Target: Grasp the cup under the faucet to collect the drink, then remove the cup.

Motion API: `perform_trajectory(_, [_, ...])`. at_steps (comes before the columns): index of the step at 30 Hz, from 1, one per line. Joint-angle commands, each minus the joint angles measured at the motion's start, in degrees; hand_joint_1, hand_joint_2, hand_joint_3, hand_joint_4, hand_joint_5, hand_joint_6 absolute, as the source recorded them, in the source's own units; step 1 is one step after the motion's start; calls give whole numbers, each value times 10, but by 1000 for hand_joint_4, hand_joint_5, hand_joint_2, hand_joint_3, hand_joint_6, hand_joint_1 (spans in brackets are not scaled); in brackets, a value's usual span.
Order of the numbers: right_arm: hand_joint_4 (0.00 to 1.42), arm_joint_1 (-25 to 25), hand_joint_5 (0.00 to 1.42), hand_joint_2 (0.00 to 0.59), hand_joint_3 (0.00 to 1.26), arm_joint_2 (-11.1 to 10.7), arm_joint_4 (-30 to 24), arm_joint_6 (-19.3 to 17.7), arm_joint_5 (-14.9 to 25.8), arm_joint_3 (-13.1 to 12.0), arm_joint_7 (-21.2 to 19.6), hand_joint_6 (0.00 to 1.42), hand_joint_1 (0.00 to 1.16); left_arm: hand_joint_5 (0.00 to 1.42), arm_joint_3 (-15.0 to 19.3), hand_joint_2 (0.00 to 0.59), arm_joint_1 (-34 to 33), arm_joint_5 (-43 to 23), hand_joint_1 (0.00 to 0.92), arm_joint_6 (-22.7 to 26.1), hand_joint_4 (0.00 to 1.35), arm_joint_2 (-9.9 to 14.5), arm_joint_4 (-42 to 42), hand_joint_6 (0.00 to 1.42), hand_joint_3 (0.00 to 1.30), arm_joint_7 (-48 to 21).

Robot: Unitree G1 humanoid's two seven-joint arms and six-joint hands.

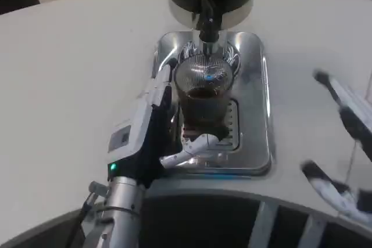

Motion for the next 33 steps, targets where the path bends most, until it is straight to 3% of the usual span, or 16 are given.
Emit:
perform_trajectory(1, [0,76,0,447,0,-18,15,-81,-27,-30,-8,0,768,51,1,58,-5,-3,265,-11,0,-4,16,112,0,16])
perform_trajectory(5, [0,85,0,446,0,-24,35,-121,-74,-16,-21,0,770,57,-5,59,-13,0,265,-8,0,-12,27,115,0,18])
perform_trajectory(10, [0,92,0,445,0,-20,50,-138,-87,-7,-20,0,767,61,-5,56,-26,-3,263,-10,0,-22,47,117,0,27])
perform_trajectory(21, [0,113,0,443,0,-21,26,-127,-70,-18,15,0,751,125,-4,57,-71,-2,293,-20,0,-48,114,182,0,88])
perform_trajectory(27, [0,132,0,431,0,-17,17,-126,-61,-30,20,0,724,152,-9,61,-87,-2,319,-25,0,-52,146,214,0,104])
perform_trajectory(33, [0,135,0,426,0,-9,13,-122,-65,-26,18,0,714,192,-17,59,-94,0,345,-32,0,-50,159,252,0,99])
